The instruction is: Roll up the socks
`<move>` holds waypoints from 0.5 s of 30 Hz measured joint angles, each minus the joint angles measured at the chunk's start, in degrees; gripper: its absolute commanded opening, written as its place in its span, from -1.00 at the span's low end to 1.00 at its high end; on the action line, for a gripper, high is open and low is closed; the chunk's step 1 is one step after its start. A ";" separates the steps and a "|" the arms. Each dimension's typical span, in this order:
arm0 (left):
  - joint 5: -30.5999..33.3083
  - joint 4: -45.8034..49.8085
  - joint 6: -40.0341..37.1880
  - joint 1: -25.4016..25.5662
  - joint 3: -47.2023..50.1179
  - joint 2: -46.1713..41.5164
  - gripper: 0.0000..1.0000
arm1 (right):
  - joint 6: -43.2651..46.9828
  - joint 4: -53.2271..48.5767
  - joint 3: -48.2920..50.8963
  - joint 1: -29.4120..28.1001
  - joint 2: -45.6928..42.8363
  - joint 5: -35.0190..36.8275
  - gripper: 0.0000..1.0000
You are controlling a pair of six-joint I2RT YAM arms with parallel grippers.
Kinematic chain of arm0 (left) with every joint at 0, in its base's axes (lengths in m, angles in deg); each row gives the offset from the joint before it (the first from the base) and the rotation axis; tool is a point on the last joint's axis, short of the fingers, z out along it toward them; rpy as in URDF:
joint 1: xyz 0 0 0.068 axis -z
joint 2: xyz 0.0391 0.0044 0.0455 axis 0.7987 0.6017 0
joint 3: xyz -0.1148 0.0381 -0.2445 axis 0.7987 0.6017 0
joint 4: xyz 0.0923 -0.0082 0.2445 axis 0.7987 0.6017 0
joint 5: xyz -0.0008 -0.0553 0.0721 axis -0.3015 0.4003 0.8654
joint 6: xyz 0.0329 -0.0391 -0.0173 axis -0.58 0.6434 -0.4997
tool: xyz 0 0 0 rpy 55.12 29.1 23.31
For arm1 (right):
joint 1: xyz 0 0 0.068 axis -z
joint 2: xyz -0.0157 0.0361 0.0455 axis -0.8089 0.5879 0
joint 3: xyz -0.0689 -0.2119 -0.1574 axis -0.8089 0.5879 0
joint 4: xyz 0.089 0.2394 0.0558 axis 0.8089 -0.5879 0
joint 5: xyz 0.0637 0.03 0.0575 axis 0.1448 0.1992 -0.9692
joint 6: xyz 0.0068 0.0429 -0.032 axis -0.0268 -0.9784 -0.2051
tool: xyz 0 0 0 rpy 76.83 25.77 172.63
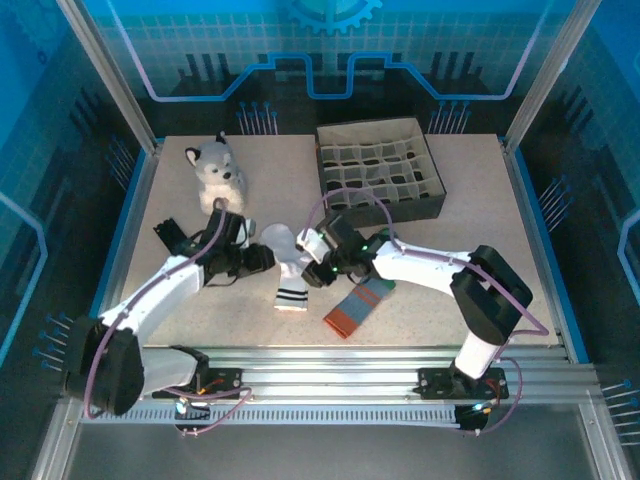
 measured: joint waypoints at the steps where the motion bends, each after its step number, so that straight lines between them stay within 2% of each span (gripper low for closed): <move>1: -0.28 -0.13 1.60 0.46 2.60 -1.44 -0.39 | -0.87 0.11 0.96 -0.94 0.00 0.15 -0.47; 5: -1.14 -0.55 7.30 2.69 9.44 -3.69 -0.39 | -5.35 0.55 3.56 -2.23 0.00 0.00 -0.51; 8: -1.53 -2.21 10.36 3.89 11.34 -3.67 -0.40 | -8.66 0.68 4.20 -2.19 0.00 0.02 -0.45; 11: -1.79 -4.50 12.46 4.57 11.78 -3.06 -0.41 | -11.50 0.72 4.20 -2.56 0.00 0.04 -0.28; 15: -2.21 -8.11 14.21 4.70 12.52 -1.66 -0.44 | -14.10 -0.70 3.48 -3.91 0.00 0.92 -0.31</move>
